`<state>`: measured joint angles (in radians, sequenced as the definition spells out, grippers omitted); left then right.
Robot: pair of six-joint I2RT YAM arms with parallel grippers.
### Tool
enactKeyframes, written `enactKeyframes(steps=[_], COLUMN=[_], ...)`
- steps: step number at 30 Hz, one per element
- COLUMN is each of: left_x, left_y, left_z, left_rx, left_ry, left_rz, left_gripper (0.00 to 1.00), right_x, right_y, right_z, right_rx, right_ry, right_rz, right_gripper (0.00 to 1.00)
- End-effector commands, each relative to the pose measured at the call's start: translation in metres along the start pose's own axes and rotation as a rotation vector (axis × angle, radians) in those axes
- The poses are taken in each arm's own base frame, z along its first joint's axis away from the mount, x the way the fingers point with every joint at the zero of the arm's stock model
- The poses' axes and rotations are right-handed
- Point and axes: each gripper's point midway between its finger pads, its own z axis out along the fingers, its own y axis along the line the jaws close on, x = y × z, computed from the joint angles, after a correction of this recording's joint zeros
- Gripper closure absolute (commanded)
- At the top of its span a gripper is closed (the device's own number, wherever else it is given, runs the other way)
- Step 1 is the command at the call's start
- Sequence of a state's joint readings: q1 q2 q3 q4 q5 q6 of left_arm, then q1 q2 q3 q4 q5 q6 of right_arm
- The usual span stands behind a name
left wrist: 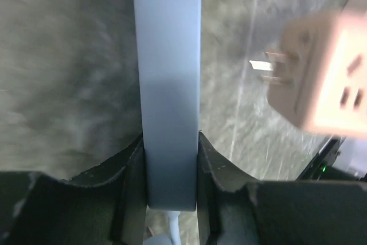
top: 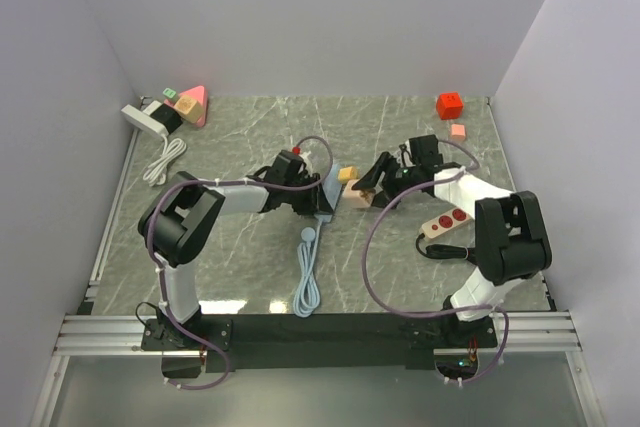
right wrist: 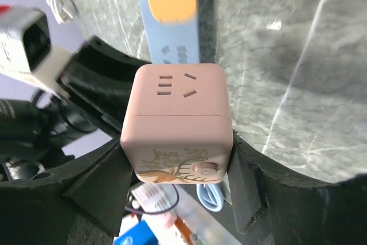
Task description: Pull the plug off the socket
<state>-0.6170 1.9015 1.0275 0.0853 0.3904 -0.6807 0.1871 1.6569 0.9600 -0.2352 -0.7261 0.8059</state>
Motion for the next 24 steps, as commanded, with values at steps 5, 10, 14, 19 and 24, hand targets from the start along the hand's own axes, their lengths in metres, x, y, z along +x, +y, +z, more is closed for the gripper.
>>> enactKeyframes(steps=[5, 10, 14, 19, 24], left_x=[-0.009, -0.024, -0.026, -0.023, -0.021], left_y=[0.025, 0.009, 0.005, 0.002, -0.005], left_z=[-0.006, -0.021, -0.029, -0.034, -0.032], left_rx=[-0.139, -0.109, -0.088, -0.062, -0.030], left_ry=[0.001, -0.029, -0.027, -0.018, 0.011], left_rz=[-0.051, -0.024, -0.019, -0.023, -0.021], left_gripper=[0.99, 1.00, 0.99, 0.99, 0.99], right_x=[0.018, -0.078, -0.144, -0.218, -0.288], right_y=[0.049, 0.022, -0.003, -0.012, -0.022], right_z=[-0.013, -0.084, -0.107, -0.092, -0.081], right_rx=[-0.088, 0.008, 0.098, 0.065, 0.045], right_ry=[-0.128, -0.470, -0.607, -0.663, -0.787], right_rz=[-0.029, 0.085, 0.171, 0.242, 0.316], right_gripper=[1.00, 1.00, 1.00, 1.00, 1.00])
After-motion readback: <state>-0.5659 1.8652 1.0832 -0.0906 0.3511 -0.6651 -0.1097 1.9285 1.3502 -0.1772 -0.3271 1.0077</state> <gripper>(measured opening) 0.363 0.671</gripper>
